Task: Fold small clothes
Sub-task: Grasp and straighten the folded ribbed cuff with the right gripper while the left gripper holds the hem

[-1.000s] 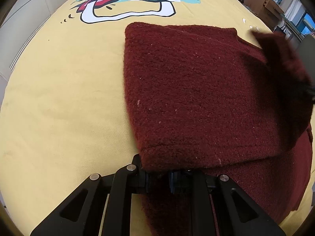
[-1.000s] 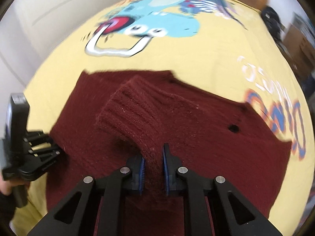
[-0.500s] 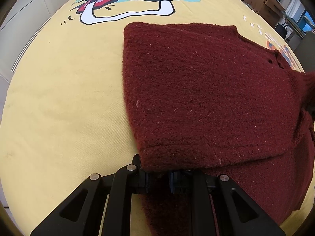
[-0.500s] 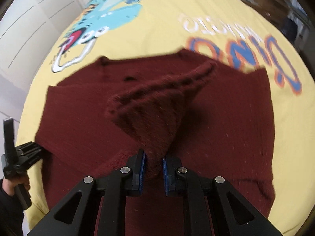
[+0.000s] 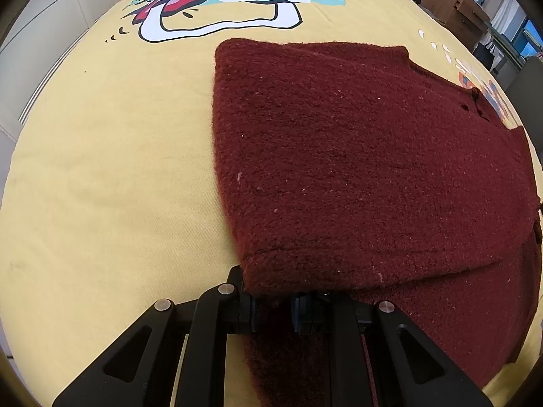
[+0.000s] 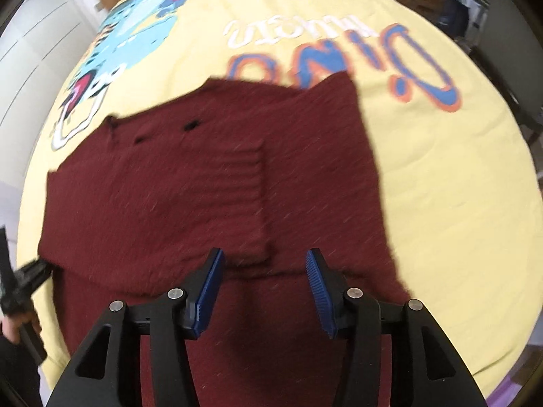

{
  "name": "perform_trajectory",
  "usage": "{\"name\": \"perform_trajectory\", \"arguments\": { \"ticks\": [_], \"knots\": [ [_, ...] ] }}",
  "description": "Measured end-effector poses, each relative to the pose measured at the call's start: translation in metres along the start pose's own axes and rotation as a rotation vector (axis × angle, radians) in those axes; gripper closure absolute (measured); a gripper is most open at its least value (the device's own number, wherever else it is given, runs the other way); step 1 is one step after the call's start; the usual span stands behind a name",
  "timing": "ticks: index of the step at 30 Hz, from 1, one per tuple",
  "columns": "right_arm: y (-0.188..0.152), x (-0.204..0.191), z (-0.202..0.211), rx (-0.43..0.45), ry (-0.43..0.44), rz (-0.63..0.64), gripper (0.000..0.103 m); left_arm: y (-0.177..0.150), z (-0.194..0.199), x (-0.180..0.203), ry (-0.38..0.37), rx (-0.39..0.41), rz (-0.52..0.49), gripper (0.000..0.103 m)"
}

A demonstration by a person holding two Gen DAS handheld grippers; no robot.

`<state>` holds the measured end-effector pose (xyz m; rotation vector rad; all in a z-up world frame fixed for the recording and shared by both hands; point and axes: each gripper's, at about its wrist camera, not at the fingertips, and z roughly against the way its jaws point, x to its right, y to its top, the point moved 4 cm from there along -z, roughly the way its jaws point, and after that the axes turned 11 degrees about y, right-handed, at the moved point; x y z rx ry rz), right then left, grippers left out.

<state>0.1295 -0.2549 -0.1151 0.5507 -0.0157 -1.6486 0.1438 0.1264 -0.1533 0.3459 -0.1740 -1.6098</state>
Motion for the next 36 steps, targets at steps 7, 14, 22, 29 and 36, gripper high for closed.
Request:
{"name": "perform_trajectory", "arguments": {
  "ticks": [7, 14, 22, 29, 36],
  "knots": [
    [0.023, -0.003, -0.044, -0.092, 0.019, -0.016, 0.042, -0.005, 0.006, -0.001, 0.013, 0.015, -0.008, 0.091],
    [0.010, -0.033, -0.054, -0.141, 0.008, 0.114, 0.078, -0.006, 0.011, 0.000, 0.031, 0.028, -0.017, 0.091],
    [0.018, -0.025, -0.004, 0.004, -0.059, 0.191, 0.093, -0.007, 0.025, 0.000, 0.032, 0.052, -0.020, 0.091],
    [0.010, -0.002, -0.037, -0.048, -0.135, 0.193, 0.092, -0.008, 0.012, 0.007, 0.063, 0.029, -0.043, 0.091],
    [0.008, -0.003, -0.036, 0.010, -0.174, 0.205, 0.055, -0.008, 0.015, 0.005, 0.068, 0.028, -0.026, 0.089]
  ]
}}
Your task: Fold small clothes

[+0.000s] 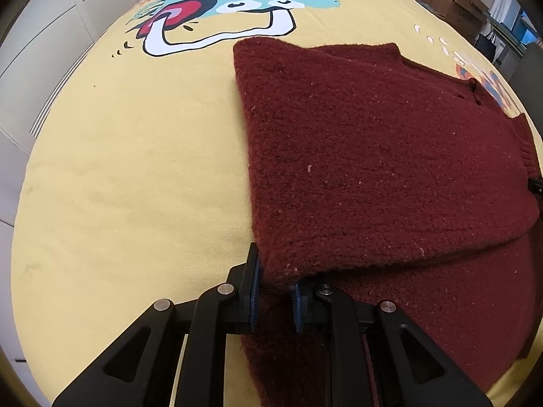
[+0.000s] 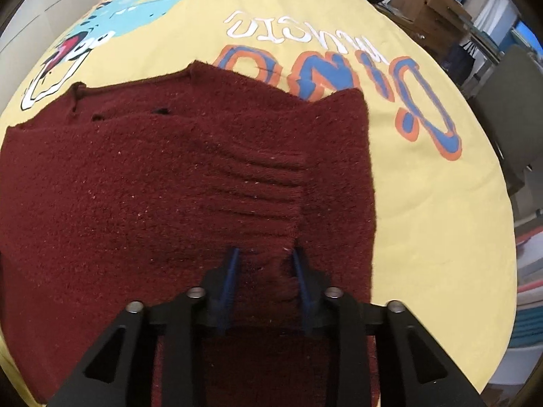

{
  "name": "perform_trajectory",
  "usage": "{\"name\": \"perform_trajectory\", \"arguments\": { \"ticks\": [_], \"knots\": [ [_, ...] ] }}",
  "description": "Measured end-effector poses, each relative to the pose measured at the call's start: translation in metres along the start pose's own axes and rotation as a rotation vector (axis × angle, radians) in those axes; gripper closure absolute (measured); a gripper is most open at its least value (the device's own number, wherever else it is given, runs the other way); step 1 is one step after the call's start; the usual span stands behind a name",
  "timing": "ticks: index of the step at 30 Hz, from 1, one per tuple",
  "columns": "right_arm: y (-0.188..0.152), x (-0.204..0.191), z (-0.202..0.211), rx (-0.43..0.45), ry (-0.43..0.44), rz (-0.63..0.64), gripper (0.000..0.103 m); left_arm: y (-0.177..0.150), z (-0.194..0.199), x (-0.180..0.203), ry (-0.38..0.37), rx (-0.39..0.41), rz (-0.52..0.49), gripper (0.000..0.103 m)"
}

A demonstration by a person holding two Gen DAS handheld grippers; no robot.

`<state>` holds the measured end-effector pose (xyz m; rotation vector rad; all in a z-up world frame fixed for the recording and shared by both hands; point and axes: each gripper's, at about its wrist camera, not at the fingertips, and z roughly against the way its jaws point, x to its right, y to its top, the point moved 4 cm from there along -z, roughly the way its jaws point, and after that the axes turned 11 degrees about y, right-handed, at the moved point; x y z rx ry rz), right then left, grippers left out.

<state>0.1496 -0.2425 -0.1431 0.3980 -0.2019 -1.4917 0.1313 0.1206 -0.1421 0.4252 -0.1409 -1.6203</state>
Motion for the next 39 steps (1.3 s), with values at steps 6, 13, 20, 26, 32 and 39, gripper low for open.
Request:
{"name": "perform_trajectory", "arguments": {
  "ticks": [6, 13, 20, 26, 32, 39],
  "knots": [
    [-0.001, 0.018, 0.040, 0.109, 0.066, -0.047, 0.015, 0.005, 0.026, -0.014, 0.002, 0.003, 0.050, 0.030],
    [-0.003, 0.000, 0.086, 0.230, 0.085, -0.009, 0.001, 0.014, 0.081, -0.001, 0.012, 0.103, 0.025, 0.002],
    [-0.009, -0.056, 0.069, 0.234, 0.074, 0.091, 0.001, 0.023, 0.084, 0.061, -0.027, 0.158, -0.014, 0.001],
    [-0.017, -0.078, 0.015, 0.157, 0.065, 0.115, 0.001, 0.030, 0.035, 0.107, -0.036, 0.112, -0.070, 0.001],
    [-0.020, -0.051, -0.011, 0.118, 0.036, 0.110, 0.001, 0.026, 0.011, 0.098, 0.003, 0.104, -0.068, 0.001],
    [-0.027, 0.014, -0.005, 0.139, 0.010, -0.032, 0.001, 0.025, 0.003, 0.070, 0.016, 0.100, -0.044, 0.001]
  ]
}}
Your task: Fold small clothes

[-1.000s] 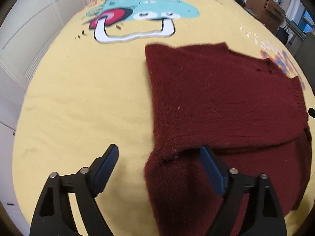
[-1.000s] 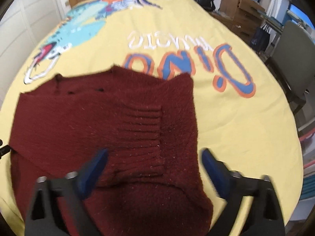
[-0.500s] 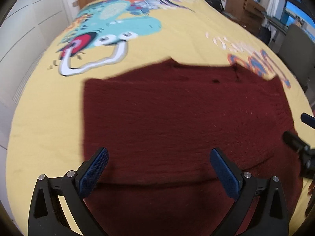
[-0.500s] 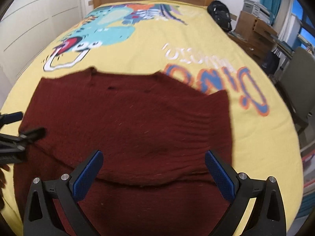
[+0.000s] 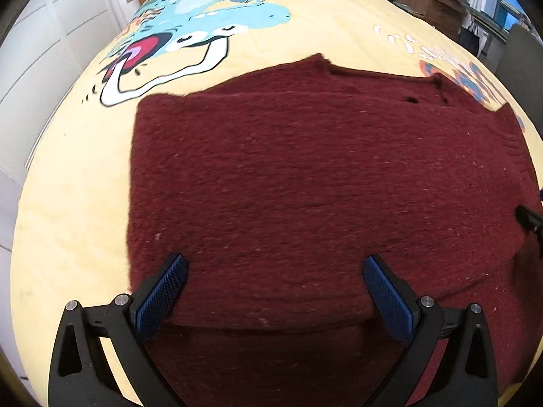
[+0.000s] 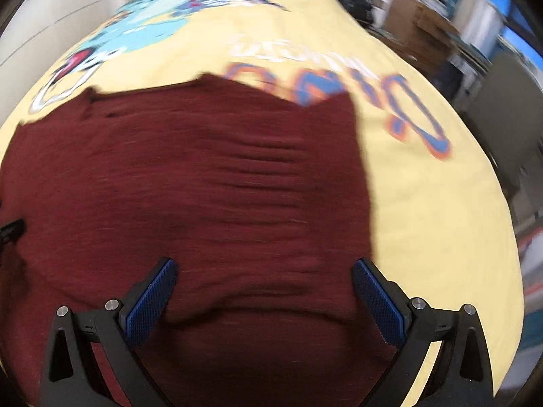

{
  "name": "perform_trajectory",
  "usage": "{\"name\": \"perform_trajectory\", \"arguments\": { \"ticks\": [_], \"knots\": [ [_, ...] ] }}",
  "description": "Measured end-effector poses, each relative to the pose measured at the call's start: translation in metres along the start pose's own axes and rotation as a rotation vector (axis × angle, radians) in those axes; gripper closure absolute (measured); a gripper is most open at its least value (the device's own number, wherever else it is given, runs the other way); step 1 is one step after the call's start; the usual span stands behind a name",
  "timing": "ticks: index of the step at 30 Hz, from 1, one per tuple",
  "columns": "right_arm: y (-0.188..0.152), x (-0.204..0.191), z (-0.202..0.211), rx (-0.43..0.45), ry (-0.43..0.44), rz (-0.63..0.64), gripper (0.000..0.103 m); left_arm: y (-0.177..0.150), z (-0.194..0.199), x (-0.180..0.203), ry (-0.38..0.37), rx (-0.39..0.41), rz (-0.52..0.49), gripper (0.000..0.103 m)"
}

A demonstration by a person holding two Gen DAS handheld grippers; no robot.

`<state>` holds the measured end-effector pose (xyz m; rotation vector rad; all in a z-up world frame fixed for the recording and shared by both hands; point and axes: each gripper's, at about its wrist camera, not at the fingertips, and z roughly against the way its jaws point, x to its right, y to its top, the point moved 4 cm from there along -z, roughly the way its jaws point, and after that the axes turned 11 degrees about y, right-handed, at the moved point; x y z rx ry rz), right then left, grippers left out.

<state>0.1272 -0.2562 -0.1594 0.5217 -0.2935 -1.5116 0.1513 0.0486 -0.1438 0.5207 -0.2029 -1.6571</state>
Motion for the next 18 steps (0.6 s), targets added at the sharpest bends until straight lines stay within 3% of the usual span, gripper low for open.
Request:
{"name": "perform_trajectory", "arguments": {
  "ticks": [9, 11, 15, 18],
  "knots": [
    [-0.013, 0.017, -0.009, 0.012, 0.109, -0.121, 0.000, -0.001, 0.002, 0.006, -0.005, -0.025, -0.011, 0.001],
    [-0.010, 0.016, -0.006, -0.010, 0.114, -0.098, 0.000, -0.001, 0.006, 0.005, -0.006, -0.031, -0.006, 0.001],
    [-0.008, 0.010, 0.030, 0.021, 0.111, -0.070, 0.000, -0.005, 0.030, 0.001, -0.011, -0.028, 0.002, 0.001],
    [-0.015, 0.006, 0.065, 0.071, 0.138, -0.057, 0.000, -0.016, 0.062, -0.010, -0.055, 0.006, 0.050, 0.001]
  ]
}}
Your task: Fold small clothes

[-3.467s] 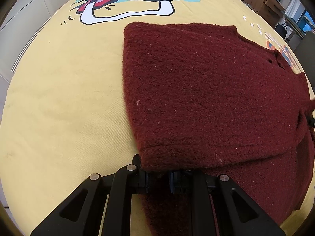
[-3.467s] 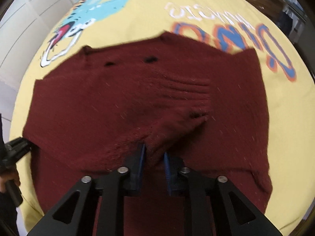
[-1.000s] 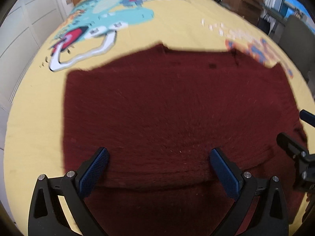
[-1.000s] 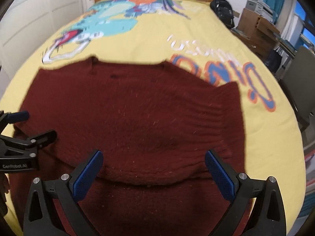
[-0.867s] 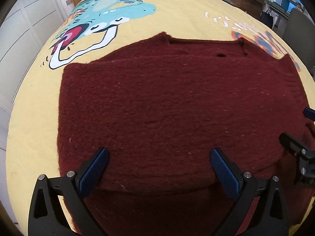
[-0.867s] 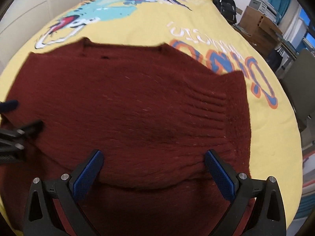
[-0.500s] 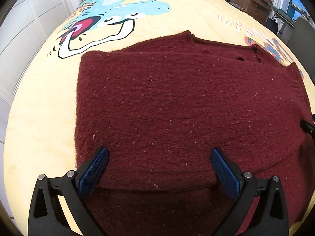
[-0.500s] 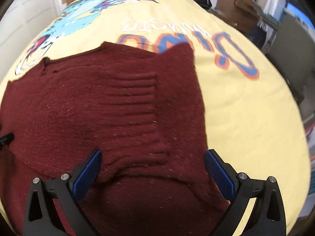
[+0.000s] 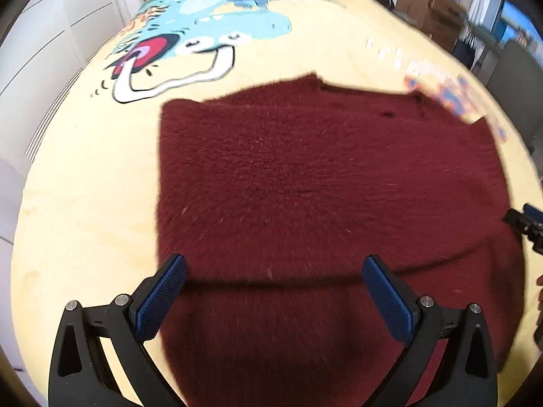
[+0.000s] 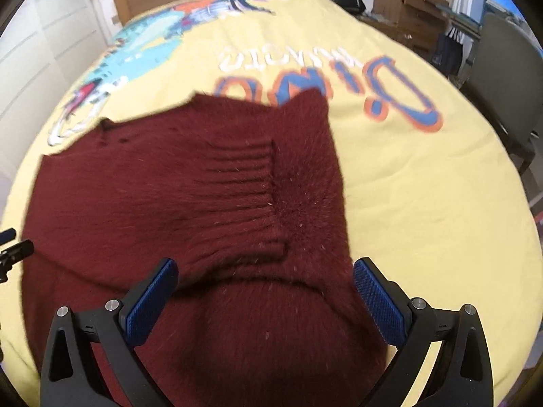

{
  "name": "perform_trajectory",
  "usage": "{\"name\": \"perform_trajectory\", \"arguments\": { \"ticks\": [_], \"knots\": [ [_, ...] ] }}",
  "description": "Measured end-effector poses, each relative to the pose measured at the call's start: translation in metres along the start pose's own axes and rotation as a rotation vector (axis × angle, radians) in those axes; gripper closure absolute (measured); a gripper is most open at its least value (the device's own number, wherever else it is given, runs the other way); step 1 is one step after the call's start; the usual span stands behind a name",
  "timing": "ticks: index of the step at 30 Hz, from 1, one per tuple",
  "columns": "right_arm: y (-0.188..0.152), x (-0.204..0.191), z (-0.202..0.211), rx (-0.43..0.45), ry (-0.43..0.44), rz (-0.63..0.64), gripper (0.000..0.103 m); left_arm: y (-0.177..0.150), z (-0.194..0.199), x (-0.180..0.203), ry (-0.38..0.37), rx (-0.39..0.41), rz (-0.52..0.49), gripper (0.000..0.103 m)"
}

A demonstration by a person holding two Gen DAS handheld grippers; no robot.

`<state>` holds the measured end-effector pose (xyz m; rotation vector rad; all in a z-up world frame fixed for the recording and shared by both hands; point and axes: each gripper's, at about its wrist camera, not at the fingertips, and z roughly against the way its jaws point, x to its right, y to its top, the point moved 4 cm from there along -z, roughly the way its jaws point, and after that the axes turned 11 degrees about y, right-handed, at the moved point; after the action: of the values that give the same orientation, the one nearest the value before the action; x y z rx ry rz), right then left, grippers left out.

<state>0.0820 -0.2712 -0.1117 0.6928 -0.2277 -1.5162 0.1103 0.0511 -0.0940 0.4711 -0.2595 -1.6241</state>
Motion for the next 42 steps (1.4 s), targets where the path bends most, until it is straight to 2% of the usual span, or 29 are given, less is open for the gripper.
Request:
{"name": "perform_trajectory", "arguments": {
  "ticks": [6, 13, 25, 30, 33, 35, 38, 39, 40, 41, 42],
  "knots": [
    [-0.039, -0.012, 0.053, 0.029, 0.017, 0.061, 0.000, -0.042, 0.039, -0.019, -0.004, 0.009, 0.027, 0.001],
    [-0.106, -0.006, 0.075, -0.044, -0.003, 0.025, 0.000, -0.107, 0.049, -0.033, 0.000, -0.059, 0.049, 0.001],
    [-0.178, 0.018, 0.051, -0.202, 0.000, -0.139, 0.000, -0.170, 0.031, -0.027, -0.007, -0.170, 0.088, 0.001],
    [-0.188, 0.019, 0.036, -0.275, 0.030, -0.159, 0.000, -0.189, 0.015, -0.016, -0.004, -0.232, 0.071, 0.001],
    [-0.190, 0.016, 0.029, -0.308, 0.045, -0.152, 0.000, -0.195, 0.013, -0.008, -0.029, -0.241, 0.068, 0.002],
    [-0.194, 0.016, 0.024, -0.338, 0.045, -0.161, 0.000, -0.196, 0.014, -0.006, -0.035, -0.233, 0.066, 0.005],
    [-0.195, 0.018, 0.021, -0.361, 0.029, -0.165, 0.001, -0.197, 0.017, -0.003, -0.060, -0.230, 0.065, 0.021],
    [-0.195, 0.018, 0.021, -0.362, 0.026, -0.164, 0.003, -0.196, 0.019, -0.001, -0.065, -0.226, 0.061, 0.030],
    [-0.195, 0.018, 0.021, -0.364, 0.023, -0.167, 0.011, -0.195, 0.021, 0.001, -0.075, -0.223, 0.054, 0.040],
    [-0.195, 0.019, 0.021, -0.365, 0.029, -0.173, 0.015, -0.195, 0.023, 0.003, -0.084, -0.219, 0.046, 0.046],
    [-0.195, 0.019, 0.022, -0.365, 0.044, -0.180, 0.023, -0.195, 0.026, 0.006, -0.095, -0.213, 0.040, 0.062]
  ]
}}
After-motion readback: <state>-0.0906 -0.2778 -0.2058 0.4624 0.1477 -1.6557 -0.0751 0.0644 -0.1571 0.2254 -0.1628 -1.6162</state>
